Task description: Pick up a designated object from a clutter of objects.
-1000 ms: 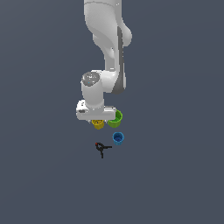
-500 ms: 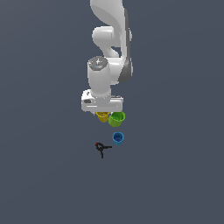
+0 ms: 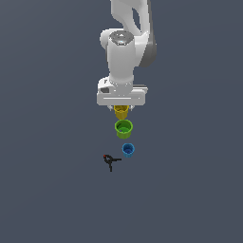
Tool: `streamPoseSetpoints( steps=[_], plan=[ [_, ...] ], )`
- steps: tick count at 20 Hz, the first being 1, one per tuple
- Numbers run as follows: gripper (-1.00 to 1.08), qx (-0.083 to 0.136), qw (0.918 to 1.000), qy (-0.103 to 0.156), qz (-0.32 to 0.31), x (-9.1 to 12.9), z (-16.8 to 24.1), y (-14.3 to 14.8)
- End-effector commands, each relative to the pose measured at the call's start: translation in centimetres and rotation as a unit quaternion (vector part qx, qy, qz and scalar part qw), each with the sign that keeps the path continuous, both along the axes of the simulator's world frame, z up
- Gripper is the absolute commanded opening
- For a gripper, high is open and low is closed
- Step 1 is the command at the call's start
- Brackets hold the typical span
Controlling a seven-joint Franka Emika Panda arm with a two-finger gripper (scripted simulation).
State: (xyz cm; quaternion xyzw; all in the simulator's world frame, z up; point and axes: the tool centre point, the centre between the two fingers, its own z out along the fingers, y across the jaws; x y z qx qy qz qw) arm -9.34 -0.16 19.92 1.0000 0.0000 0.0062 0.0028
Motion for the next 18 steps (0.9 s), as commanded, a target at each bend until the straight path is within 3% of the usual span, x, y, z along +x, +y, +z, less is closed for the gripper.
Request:
streamPoseSetpoints(
  steps=[1,18],
  plan=[
    [-1.00,-0.001,1.0000,0.000,0.000,-0.7,2.3,1.3],
    [-1.00,0.001,1.0000,0.004,0.001,-4.4,16.7,10.1]
  ],
)
